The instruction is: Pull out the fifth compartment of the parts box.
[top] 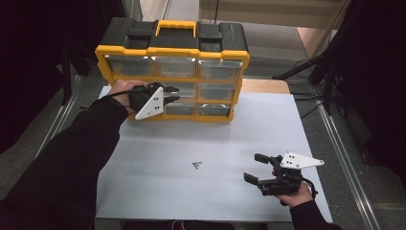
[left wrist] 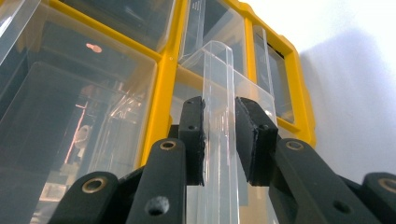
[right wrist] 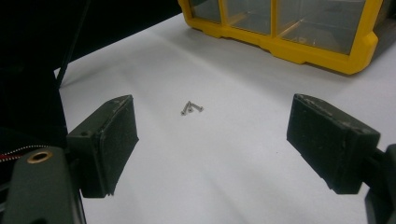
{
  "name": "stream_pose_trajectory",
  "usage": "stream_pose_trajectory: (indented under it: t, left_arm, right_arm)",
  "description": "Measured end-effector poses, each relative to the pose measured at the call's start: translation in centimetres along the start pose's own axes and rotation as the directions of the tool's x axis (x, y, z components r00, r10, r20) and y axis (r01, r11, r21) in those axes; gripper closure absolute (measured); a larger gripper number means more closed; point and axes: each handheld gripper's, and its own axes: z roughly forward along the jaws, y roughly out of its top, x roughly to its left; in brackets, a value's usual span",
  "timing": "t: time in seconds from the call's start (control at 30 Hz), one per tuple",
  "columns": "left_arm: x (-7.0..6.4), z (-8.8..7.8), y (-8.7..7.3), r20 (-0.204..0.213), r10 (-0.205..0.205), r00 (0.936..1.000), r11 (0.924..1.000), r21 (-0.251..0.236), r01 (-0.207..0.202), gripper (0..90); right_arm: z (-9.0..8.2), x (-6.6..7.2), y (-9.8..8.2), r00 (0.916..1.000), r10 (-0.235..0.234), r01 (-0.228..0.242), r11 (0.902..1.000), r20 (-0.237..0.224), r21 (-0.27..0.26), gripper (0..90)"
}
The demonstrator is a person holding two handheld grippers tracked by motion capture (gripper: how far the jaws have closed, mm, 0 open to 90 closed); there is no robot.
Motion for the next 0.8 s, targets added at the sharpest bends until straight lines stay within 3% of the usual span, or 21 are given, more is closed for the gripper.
stream_pose_trajectory:
  t: [0.33,0.8]
  left_arm:
    - [-0.32,-0.25,0.23,-0.004,0.005,1.0,1.0,0.001,-0.005,72.8]
    - [-0.61,-0.74,0.35,0.01,-0.02,0.9997,0.9997,-0.016,0.02,72.8]
  right_arm:
    - [0.05,0.01,-0.01,1.0,0.0,0.0,1.0,-0.001,0.006,17.4]
    - [0.13,-0.05,-0.06,1.0,-0.002,0.002,0.9999,-0.002,0.013,17.5]
